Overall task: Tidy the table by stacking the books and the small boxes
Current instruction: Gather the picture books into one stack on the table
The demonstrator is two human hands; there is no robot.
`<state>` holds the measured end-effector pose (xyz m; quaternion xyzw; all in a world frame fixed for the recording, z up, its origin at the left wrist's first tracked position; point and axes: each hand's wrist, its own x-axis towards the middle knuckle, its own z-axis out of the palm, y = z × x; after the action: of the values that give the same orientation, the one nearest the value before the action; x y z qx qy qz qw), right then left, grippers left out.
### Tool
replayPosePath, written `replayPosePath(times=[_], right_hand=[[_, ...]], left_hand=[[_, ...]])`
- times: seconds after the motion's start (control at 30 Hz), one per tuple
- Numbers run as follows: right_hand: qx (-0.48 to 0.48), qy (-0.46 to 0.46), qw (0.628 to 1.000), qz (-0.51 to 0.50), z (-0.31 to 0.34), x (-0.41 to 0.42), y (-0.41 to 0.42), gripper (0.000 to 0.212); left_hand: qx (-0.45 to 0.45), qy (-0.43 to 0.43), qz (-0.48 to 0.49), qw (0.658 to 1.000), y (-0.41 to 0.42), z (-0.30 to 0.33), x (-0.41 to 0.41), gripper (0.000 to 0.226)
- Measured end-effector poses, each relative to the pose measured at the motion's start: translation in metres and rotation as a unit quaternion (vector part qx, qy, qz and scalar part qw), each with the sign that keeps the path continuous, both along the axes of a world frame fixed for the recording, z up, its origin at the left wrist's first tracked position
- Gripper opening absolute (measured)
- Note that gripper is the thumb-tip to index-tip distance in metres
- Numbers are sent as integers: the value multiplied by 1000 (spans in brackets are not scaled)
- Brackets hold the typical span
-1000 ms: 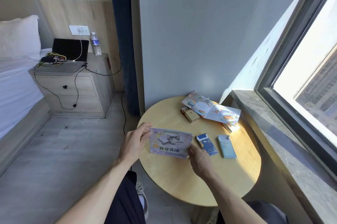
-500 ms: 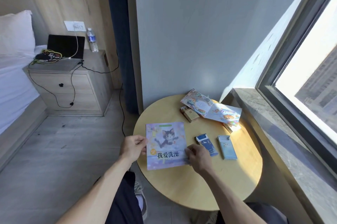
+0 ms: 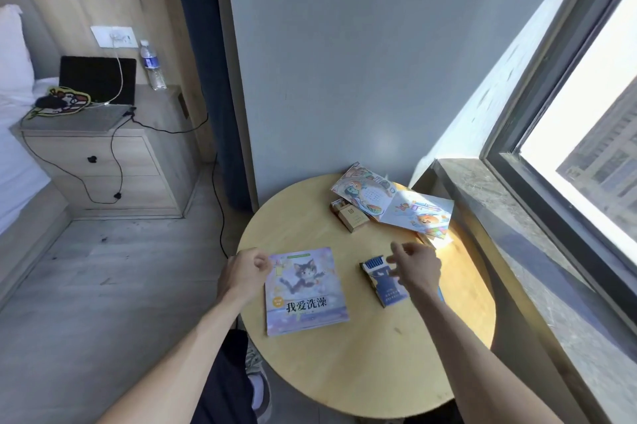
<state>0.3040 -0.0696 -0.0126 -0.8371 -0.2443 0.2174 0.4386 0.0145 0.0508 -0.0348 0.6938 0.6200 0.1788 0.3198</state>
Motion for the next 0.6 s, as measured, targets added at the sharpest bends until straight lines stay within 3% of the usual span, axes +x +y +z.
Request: replayPosePath(times=[0.13, 0.27, 0.4, 0.6], right_hand=[[30, 179, 975, -130, 7, 46, 13, 21], [47, 290, 936, -193, -3, 75, 27, 27], [56, 314, 923, -216, -6, 91, 36, 32], [76, 338, 911, -225, 7, 103, 45, 18]], left_hand=[[13, -16, -22, 1000, 3, 1, 24, 20], [18, -24, -37, 999, 7, -5, 41, 16], [15, -15, -52, 998, 9, -6, 49, 15], [5, -9, -55, 998, 15, -2, 55, 21]])
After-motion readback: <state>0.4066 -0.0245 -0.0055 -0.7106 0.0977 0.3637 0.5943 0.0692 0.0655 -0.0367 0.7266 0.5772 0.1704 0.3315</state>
